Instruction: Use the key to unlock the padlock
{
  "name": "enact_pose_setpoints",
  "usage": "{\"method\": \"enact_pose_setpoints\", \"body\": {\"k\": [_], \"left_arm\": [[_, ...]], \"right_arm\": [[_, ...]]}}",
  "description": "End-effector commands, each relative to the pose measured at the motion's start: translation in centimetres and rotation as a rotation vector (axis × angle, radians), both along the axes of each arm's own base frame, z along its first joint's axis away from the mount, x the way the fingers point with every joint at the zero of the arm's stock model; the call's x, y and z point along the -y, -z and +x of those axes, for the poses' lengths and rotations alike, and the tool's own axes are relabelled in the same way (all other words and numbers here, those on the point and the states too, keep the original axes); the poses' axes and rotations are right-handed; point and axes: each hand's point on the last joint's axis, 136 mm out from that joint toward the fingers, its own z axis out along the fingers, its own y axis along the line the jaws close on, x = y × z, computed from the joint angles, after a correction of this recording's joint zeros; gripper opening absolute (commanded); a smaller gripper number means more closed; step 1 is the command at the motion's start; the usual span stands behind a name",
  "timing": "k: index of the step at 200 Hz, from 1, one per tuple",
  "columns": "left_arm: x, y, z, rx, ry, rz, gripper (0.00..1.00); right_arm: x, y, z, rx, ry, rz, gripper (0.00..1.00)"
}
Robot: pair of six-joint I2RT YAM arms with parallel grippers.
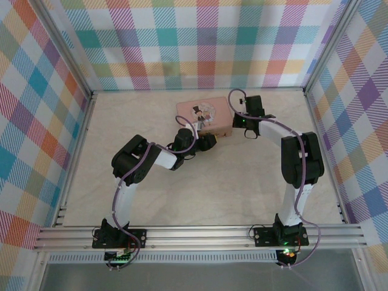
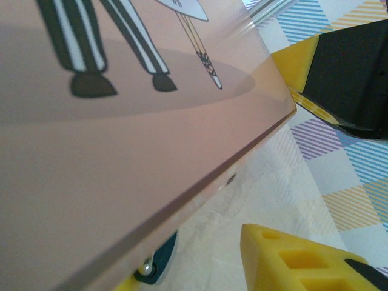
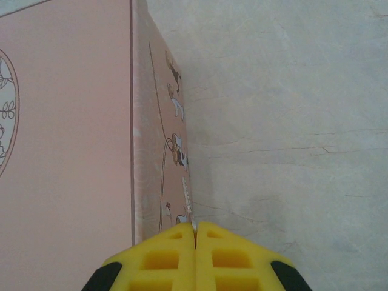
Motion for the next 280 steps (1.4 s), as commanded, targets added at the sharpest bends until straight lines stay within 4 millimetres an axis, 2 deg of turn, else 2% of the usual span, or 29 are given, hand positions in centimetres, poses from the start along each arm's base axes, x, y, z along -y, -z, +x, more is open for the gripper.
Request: {"method": "enact_pose_setpoints", "body": {"k": [1,28,78,111,147,213,242,280], "left_arm": [[-0.3,0.7,0.5,-0.03,-0.018,-0.001,0.47],[-0.6,1.0,0.5,-0.037,-0.026,0.004,0.49],[-2.1,1.6,0.5,-0.06,-0.046,-0.002,0.37],[-2.7,1.9,0.4,-0.075,-0.053,-0.004,0.34],[-3.4,2.4,0.0,-0.094,-0.062,0.002,0.35],[-4.4,2.7,0.2,-0.098,-0.1,0.01,0.46],[-4.5,2.5,0.3,-0.092,-0.11,-0.011,0.45],[-5.6,3.2,0.0,-0.107,-0.139,-0.002,0.38]], "right_arm": [[-2.5,-0.7,-1.3,0.005,-0.084,0.033,0.0],[-2.6,-0.7,-1.4,0.007,-0.084,0.037,0.0],[-2.6,-0.7,-1.5,0.009,-0.081,0.041,0.0],[-2.8,-0.6,-1.6,0.01,-0.082,0.042,0.0],[-2.9,-0.4,-1.7,0.008,-0.083,0.042,0.0],[-3.4,-0.4,-2.0,0.011,-0.094,0.043,0.0],[-3.8,-0.3,-2.1,0.009,-0.101,0.04,0.0],[-3.8,-0.2,-2.2,0.01,-0.104,0.036,0.0]]}}
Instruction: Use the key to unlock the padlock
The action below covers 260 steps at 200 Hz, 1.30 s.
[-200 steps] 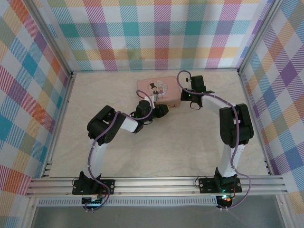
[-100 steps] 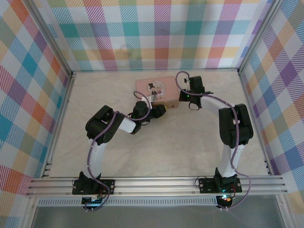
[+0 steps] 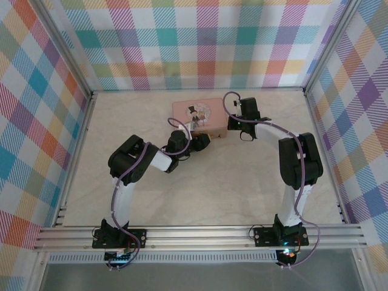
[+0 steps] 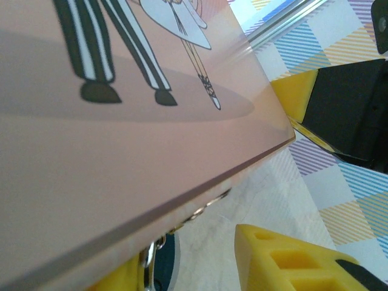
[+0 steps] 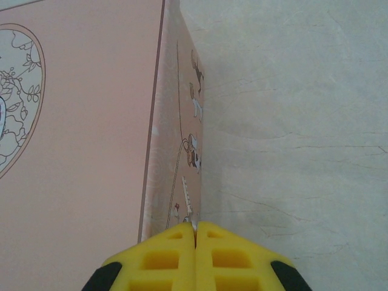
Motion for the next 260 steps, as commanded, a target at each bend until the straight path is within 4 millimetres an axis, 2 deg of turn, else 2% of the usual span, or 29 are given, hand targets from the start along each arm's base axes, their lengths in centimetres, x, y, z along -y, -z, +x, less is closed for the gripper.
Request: {"method": "enact_pose_setpoints", "body": {"k": [1,33,67,99,109,135,189,247,260], "left_arm": [[-2.8,3.5,-0.2,-0.13,-0.078,0.032,0.38],[-3.3,3.8,-0.4,-0.143,-0.085,0.027,0.32],[-3.3,4.2,-0.6,-0.158,-0.066,0.037,0.21],[-3.3,4.6,-0.6,-0.174,-0.059,0.041,0.19],[-3.4,4.8,-0.6,-0.183,-0.061,0.043,0.21],[-3.3,4.8,-0.5,-0.188,-0.059,0.031,0.32],[-0.7,4.7,-0.3,-0.204,-0.009,-0.017,0.44],[-0.2,5.2,-0.4,-0.214,-0.008,-0.02,0.47],[0.1,5.2,-0.5,-0.214,0.006,-0.024,0.43]], "right_arm": [[-1.2,-0.2,-1.3,-0.013,-0.04,0.015,0.0],[-1.2,-0.4,-1.3,-0.007,-0.036,0.016,0.0],[-1.4,-0.3,-1.4,-0.009,-0.038,0.016,0.0],[-1.7,-0.1,-1.4,-0.01,-0.044,0.016,0.0],[-1.7,-0.1,-1.5,-0.012,-0.045,0.015,0.0],[-2.0,-0.3,-1.5,-0.009,-0.05,0.016,0.0],[-2.9,-0.2,-1.7,-0.009,-0.073,0.022,0.0],[-3.9,-0.2,-1.9,-0.007,-0.096,0.024,0.0],[-3.8,-0.3,-1.9,-0.004,-0.094,0.022,0.0]]}}
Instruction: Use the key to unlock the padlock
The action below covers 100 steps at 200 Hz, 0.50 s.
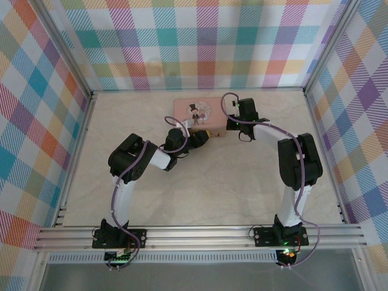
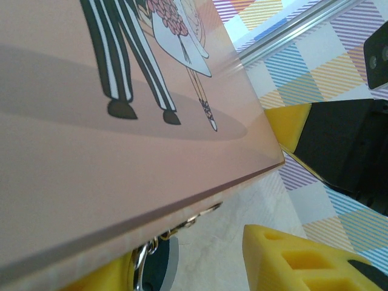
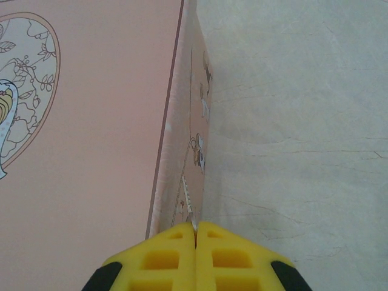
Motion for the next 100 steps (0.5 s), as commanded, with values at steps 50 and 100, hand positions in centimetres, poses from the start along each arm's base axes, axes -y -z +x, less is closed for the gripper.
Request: {"method": "enact_pose_setpoints", "body": {"k": [50,100], "left_arm": [[0.5,6.4,-1.9,-0.215,0.024,0.044,0.45],[1.5,6.9,-2.3,-0.229,0.056,0.044,0.46]], "right_arm": [[-3.5,-0.1,-1.8,-0.028,-0.107,0.045,0.0],[-3.7,0.1,-1.9,-0.034,-0.106,0.054,0.0]]}}
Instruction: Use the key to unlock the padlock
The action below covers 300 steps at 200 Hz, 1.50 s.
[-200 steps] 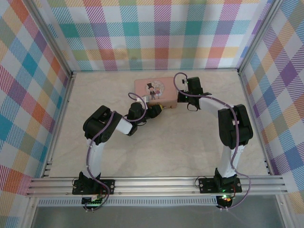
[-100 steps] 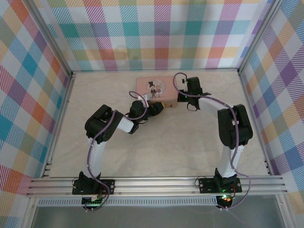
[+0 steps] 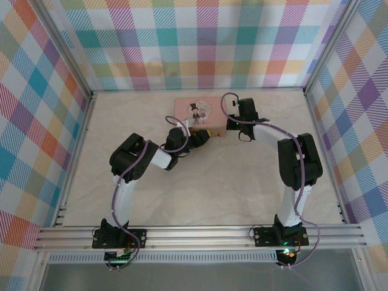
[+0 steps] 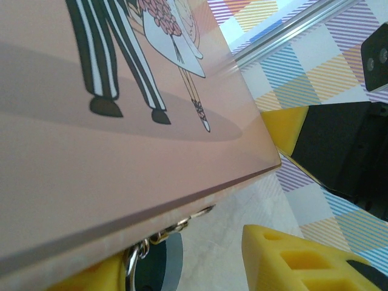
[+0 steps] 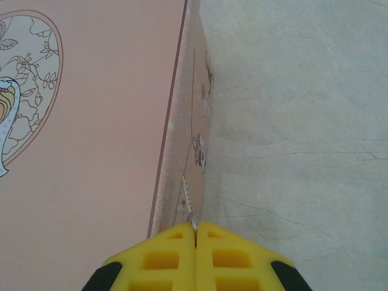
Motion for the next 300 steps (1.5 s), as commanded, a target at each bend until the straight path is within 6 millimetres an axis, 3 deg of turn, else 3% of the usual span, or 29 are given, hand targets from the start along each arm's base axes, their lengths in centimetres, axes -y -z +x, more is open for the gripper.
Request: {"method": "enact_pose_setpoints", "body": {"k": [1,48,110,171,202,300], "left_arm": [[0.9,7.0,-2.5,-0.24,0.046,0.058,0.46],[0.8,7.6,-2.6,-0.256,0.028,0.05,0.41],[-1.1,8.7,-2.7,-0.288,-0.018,0.073,0.27],[-2.5,9.2,-2.9,-0.311,-0.034,0.09,0.21],[-2.9,9.4,-3.4,-0.328,-0.027,0.101,0.21],[-3.6,9.2,-5.3,-0.418,0.047,0.152,0.03]], "right_arm": [[-3.8,0.2,-2.0,-0.04,-0.114,0.06,0.0],[-3.6,0.2,-2.1,-0.036,-0.114,0.052,0.0],[-3.6,0.2,-2.1,-0.034,-0.112,0.053,0.0],[-3.5,0.5,-2.2,-0.036,-0.107,0.051,0.0],[-3.4,0.7,-2.3,-0.04,-0.105,0.049,0.0],[-1.9,-0.7,-3.0,-0.008,-0.081,0.048,0.0]]}}
